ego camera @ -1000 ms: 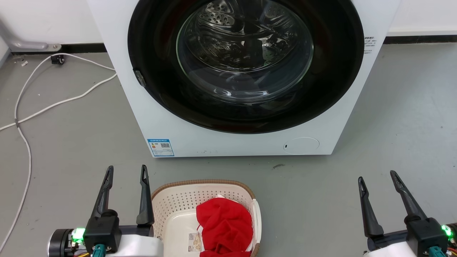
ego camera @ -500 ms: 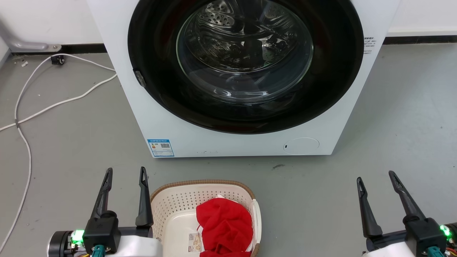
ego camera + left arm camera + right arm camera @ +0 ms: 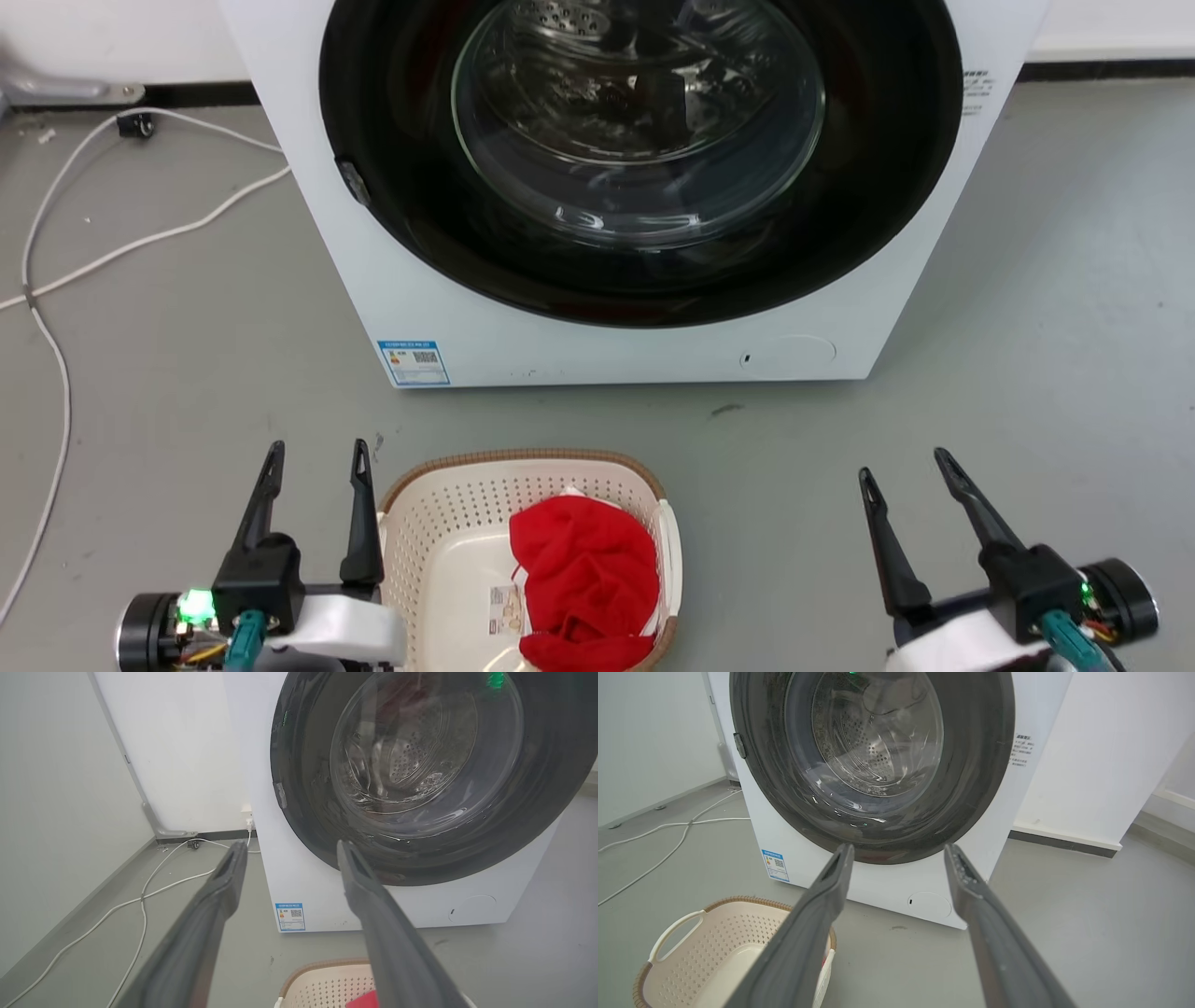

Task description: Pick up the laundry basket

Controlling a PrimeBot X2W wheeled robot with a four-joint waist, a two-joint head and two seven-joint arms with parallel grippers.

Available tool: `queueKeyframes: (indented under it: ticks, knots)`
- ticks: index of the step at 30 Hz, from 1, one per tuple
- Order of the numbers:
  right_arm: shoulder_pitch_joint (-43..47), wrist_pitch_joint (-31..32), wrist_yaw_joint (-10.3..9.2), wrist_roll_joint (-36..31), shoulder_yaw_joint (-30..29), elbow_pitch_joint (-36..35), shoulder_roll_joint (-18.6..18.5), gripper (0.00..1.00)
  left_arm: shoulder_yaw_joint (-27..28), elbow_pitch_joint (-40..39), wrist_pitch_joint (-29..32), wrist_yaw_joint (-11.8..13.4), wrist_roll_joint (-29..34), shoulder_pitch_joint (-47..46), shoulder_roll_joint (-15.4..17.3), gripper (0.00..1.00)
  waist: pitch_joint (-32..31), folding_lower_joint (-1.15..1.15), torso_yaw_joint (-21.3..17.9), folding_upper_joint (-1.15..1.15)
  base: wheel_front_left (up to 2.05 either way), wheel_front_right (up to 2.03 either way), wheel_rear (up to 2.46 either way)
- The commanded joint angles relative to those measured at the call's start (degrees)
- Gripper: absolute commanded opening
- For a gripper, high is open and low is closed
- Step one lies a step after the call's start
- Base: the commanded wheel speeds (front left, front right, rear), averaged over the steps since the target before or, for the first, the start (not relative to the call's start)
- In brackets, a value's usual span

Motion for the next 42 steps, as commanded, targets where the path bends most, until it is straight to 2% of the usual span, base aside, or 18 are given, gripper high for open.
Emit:
queueKeyframes:
  ticks: [1, 10, 29, 37, 42]
  knots:
    - [-1.44, -0.12, -0.04, 0.44, 0.30, 0.57, -0.12, 1.00, 0.31, 0.78, -0.16, -0.39, -0.06, -1.03, 0.35, 1.00, 0.98, 0.00, 0.06, 0.00, 0.00, 0.00, 0.00]
    - [-9.23, -0.12, -0.04, 2.05, 4.42, 11.17, -0.09, 1.00, 1.79, 9.55, -0.16, -2.44, -0.70, -8.46, 2.66, 1.00, 6.47, 0.00, 0.16, 0.00, 0.00, 0.00, 0.00]
    - [-27.85, -0.11, -0.04, 8.41, 16.88, 36.91, -0.09, 1.00, 2.24, 35.68, -0.16, -6.21, -0.59, -25.90, 7.29, 1.00, 18.68, 0.00, -0.79, 0.00, 0.00, 0.00, 0.00]
    - [-33.89, -0.11, -0.04, 11.97, 23.24, 45.60, -0.09, 1.00, 0.95, 44.06, -0.16, -6.92, 0.08, -32.28, 9.20, 1.00, 23.31, 0.00, -0.87, 0.00, 0.00, 0.00, 0.00]
    - [-36.68, -0.11, -0.04, 14.52, 26.88, 48.42, -0.08, 1.00, 0.39, 48.12, -0.16, -6.88, 0.25, -35.21, 10.09, 1.00, 25.66, 0.00, -0.88, 0.00, 0.00, 0.00, 0.00]
